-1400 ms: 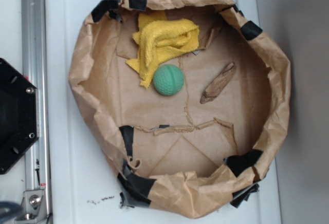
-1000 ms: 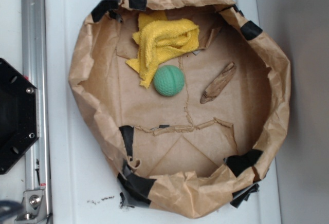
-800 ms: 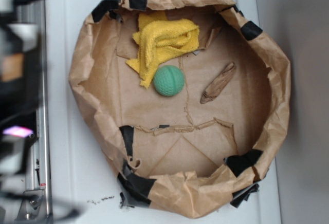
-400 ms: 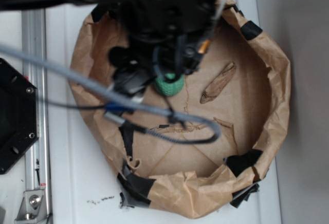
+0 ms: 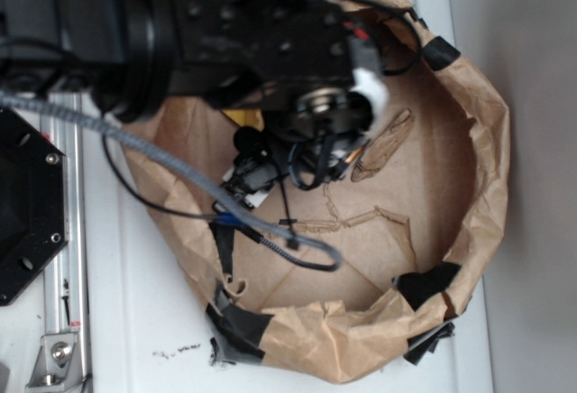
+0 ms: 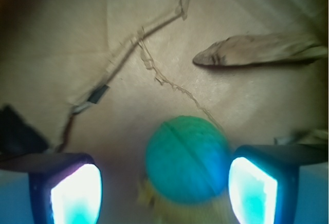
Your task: Grab the green ball.
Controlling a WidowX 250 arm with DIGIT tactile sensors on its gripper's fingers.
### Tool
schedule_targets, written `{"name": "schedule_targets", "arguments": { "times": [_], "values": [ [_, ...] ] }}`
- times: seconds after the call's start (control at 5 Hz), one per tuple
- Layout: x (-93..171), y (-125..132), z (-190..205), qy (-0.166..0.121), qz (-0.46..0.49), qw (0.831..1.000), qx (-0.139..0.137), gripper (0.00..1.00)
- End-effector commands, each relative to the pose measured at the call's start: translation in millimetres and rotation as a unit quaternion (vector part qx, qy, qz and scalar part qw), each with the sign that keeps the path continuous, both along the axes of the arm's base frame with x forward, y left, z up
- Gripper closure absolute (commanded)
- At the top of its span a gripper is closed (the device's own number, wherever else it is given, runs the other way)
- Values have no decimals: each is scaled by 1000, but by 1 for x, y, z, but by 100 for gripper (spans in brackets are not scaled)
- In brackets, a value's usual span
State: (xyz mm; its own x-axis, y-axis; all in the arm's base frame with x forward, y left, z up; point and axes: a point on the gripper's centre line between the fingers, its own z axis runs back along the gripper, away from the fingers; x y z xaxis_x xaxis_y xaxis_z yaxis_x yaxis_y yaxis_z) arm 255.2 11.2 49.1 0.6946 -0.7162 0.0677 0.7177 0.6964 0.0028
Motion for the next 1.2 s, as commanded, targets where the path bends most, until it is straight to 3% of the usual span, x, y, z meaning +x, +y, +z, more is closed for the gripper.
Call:
{"name": "schedule_targets", "arguments": {
  "times": [0.0,0.2,0.4,0.6,0.8,1.0],
  "values": [
    [29,-9,-23,-50,-33,995,76,100],
    [35,-9,-3,-64,-33,995,74,100],
    [40,-15,40,-85,-7,996,30,100],
    [48,-33,93,-127,11,992,-1,100],
    [47,-53,120,-118,61,990,-44,100],
    [41,-57,128,-82,163,981,-60,100]
  ]
}}
